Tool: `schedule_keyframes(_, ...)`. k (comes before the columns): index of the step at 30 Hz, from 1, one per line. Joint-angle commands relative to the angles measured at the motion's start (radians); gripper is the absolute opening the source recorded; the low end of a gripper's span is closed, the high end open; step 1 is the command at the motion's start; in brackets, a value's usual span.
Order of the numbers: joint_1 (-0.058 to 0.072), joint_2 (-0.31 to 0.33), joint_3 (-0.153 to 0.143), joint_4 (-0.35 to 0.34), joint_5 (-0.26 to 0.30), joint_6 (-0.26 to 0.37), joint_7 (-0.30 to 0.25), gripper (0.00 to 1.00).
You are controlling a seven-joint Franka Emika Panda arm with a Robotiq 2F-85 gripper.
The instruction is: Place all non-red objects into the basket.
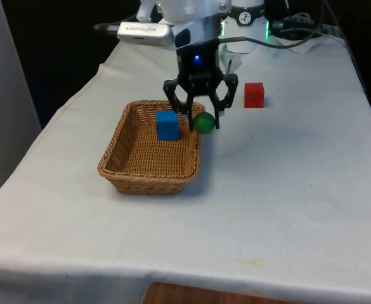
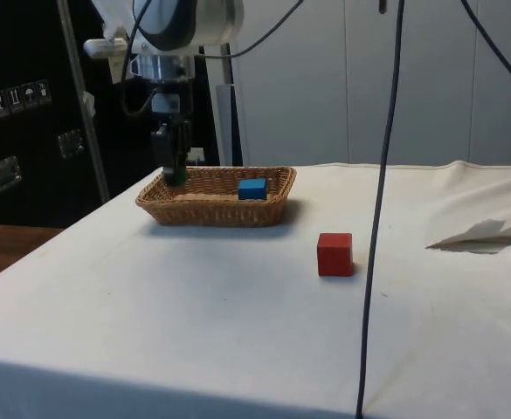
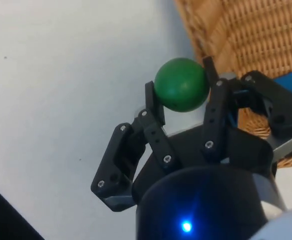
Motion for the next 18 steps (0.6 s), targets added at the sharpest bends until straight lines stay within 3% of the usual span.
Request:
schedule_keyframes(1,-0.011,0.005,0.005,0.007,0.009,-0.006,-0.013,0.0)
schedule_keyframes(4,-0.014,0.011,-0.007,0.008,0.019,-0.004,-0.031,0.0)
schedule_keyframes(5,-0.003,0.005,-0.012,0.001,0.01,0.0,-0.018,0.0)
schedule_keyframes(6,-0.014,0.012,-0.011,0.009,0.022,-0.004,-0.037,0.0)
schedule_keyframes(14,-0.02,0.031,-0.043,0.016,0.039,-0.001,-0.078,0.0)
schedule_keyframes(15,-0.012,0.026,-0.048,0.01,0.032,0.0,-0.069,0.0)
schedule_keyframes(16,-0.02,0.033,-0.046,0.017,0.04,0.0,-0.081,0.0)
schedule_keyframes(18,-0.022,0.04,-0.051,0.018,0.041,0.002,-0.087,0.0)
